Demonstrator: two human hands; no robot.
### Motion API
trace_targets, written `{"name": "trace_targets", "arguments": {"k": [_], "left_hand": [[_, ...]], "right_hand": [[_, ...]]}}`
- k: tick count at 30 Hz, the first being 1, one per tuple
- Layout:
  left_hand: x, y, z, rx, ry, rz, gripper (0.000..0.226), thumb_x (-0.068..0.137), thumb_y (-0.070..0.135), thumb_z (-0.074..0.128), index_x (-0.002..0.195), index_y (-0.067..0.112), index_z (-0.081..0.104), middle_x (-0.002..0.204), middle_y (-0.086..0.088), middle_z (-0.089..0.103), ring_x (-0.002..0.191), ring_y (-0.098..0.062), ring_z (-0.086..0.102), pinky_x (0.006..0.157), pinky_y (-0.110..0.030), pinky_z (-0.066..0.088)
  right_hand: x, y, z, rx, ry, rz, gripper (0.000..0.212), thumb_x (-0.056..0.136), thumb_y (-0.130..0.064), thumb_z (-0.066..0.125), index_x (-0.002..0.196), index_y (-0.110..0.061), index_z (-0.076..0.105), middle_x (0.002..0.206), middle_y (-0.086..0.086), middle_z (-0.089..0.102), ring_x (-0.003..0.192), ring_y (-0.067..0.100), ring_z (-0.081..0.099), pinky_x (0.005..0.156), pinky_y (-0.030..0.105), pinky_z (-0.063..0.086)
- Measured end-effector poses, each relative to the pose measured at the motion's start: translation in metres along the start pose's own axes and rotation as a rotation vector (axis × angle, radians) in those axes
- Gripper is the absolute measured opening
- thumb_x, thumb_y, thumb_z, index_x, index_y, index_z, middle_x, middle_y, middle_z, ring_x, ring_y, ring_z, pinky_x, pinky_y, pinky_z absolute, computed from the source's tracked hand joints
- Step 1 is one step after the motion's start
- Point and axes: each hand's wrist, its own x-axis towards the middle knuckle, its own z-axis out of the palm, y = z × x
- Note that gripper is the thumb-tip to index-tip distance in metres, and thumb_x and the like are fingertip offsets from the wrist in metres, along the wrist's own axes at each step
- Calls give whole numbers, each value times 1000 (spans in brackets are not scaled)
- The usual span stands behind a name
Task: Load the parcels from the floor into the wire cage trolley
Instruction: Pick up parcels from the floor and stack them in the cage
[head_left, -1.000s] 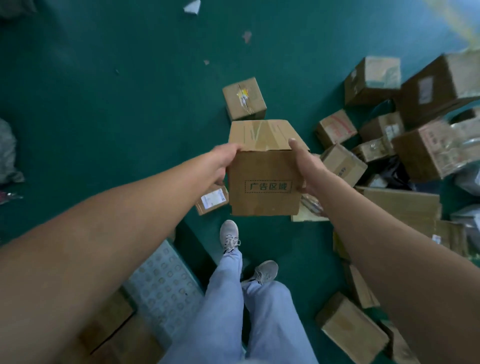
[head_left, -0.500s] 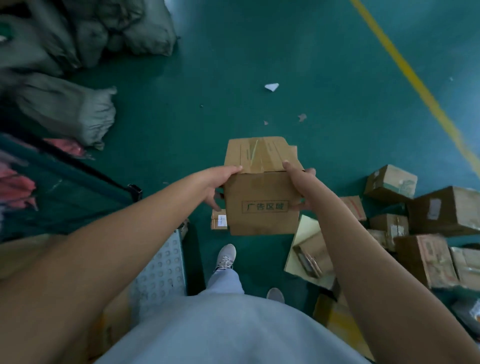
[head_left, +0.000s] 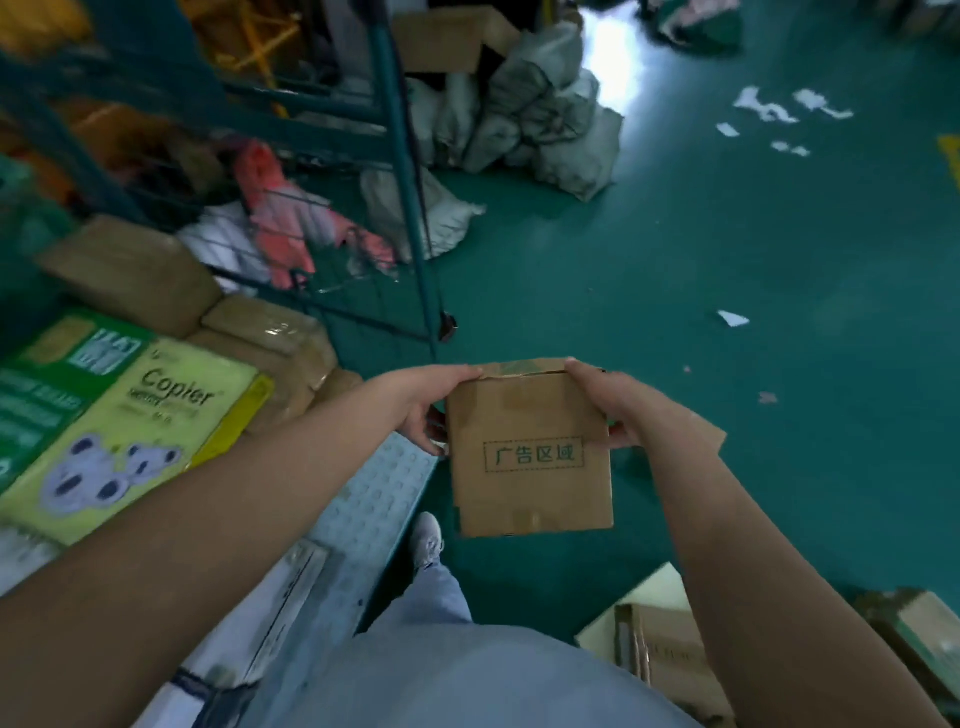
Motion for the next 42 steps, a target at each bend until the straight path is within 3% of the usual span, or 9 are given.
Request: {"name": "trace_targets", "arguments": {"k": [4,10,15,18,22,28,31,38,42], "left_hand": [[-23,-45,-50,-99,101,14,71,84,70,68,129,17,52,120,-14,58,105,-31,59,102,-59,48],[-46,-96,-118,-295,166,22,62,85,71,65,113,17,58,122,-11,59,110,-30,61,82,-55,56],[-55,-123,-189,-433,218,47,47,91,61,65,114,20,57,123,-10,57,111,-32,61,92,-61,55],[-56,-135,-225,-526,211,43,45,95,52,65,123,17,57,122,-12,55,112,-34,60,94,-63,54],[-48,-149,-278,-629,192,67,51,95,46,68,132,15,54,129,-15,54,114,-37,60,91,-61,57],[-37,-157,-329,-714,216,75,42,97,43,68,123,11,56,121,-14,58,104,-34,66,96,-52,57],[-27,-155,-352,-765,193,68,47,98,45,65,126,9,54,119,-14,60,100,-32,69,85,-43,61],[8,-132,-391,-847,260,119,21,105,32,56,110,11,57,104,-15,63,74,-23,64,46,-22,51],[48,-110,-419,-938,335,111,25,105,27,57,118,6,58,112,-16,57,81,-25,62,84,-36,59]], "right_hand": [[-18,-30,49,-158,-62,-75,79,91,-77,48,141,-15,47,149,12,44,88,33,63,72,37,65],[-31,-72,115,-297,-148,-187,76,91,-73,53,132,-10,52,136,9,51,97,32,69,80,38,64],[-33,-125,181,-517,-142,-332,84,91,-76,49,134,-4,54,121,12,60,95,25,63,69,30,53],[-32,-156,220,-502,-163,-370,72,90,-73,53,116,-7,63,96,6,64,70,20,60,60,30,51],[-26,-198,277,-373,-209,-395,55,91,-59,64,117,-12,64,111,8,68,74,25,76,65,32,63],[-30,-243,334,-316,-201,-466,27,96,-38,61,113,-18,63,99,7,66,70,26,71,66,33,64],[-22,-269,358,-303,-205,-521,21,95,-34,59,112,-22,64,98,4,66,80,23,69,57,27,61],[18,-326,402,-310,-260,-594,25,95,-27,56,119,-28,60,100,-2,64,94,21,67,81,40,63],[58,-365,422,-337,-333,-585,22,95,-25,55,116,-27,56,100,-1,63,91,20,65,85,42,63]]}}
